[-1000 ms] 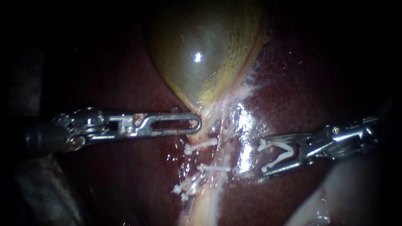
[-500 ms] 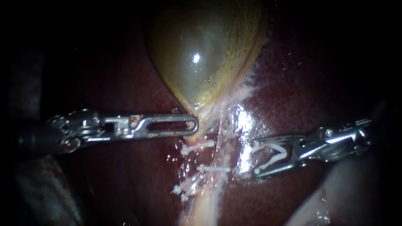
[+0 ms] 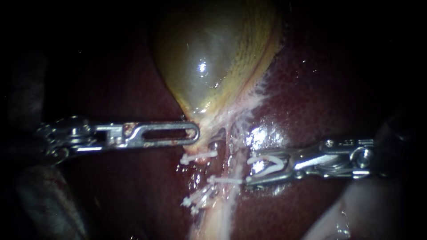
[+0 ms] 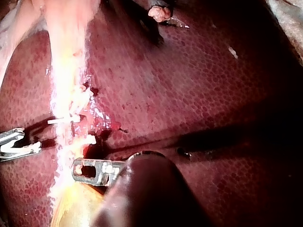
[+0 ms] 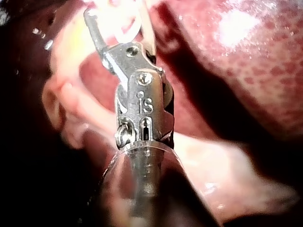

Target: Clipping second clip right tube

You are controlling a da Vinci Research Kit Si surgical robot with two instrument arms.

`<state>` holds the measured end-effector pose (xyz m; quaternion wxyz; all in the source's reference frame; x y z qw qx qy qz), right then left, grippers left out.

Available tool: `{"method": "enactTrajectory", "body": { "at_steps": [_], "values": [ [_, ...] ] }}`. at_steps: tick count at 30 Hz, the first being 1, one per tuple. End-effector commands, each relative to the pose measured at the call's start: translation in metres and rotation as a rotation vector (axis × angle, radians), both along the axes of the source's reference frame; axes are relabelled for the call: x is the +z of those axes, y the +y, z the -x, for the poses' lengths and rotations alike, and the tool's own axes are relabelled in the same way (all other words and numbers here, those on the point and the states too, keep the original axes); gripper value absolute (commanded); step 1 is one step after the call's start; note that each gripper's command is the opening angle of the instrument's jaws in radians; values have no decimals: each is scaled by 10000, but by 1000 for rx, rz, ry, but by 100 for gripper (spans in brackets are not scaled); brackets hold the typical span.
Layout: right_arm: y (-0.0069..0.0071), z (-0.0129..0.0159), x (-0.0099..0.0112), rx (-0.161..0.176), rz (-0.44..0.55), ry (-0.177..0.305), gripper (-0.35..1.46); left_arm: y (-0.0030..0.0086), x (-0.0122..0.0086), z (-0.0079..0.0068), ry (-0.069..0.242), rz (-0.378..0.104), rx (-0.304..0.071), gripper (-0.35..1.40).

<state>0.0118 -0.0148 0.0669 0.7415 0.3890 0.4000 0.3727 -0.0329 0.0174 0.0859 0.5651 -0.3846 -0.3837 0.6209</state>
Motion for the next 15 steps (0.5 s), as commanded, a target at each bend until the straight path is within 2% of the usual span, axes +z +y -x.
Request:
{"method": "enactTrajectory", "body": {
  "at_steps": [1, 7, 15],
  "values": [
    [-2, -3, 3, 9, -16, -6, 58, 1, -3, -2, 1, -1, -2, -35],
    [-10, -13, 18, 37, -53, -22, 56, 2, -17, -10, 4, -4, -5, -35],
    [-10, -21, 32, 46, -53, -26, 54, 1, -26, -16, 5, -7, -7, -35]
  ]
}}
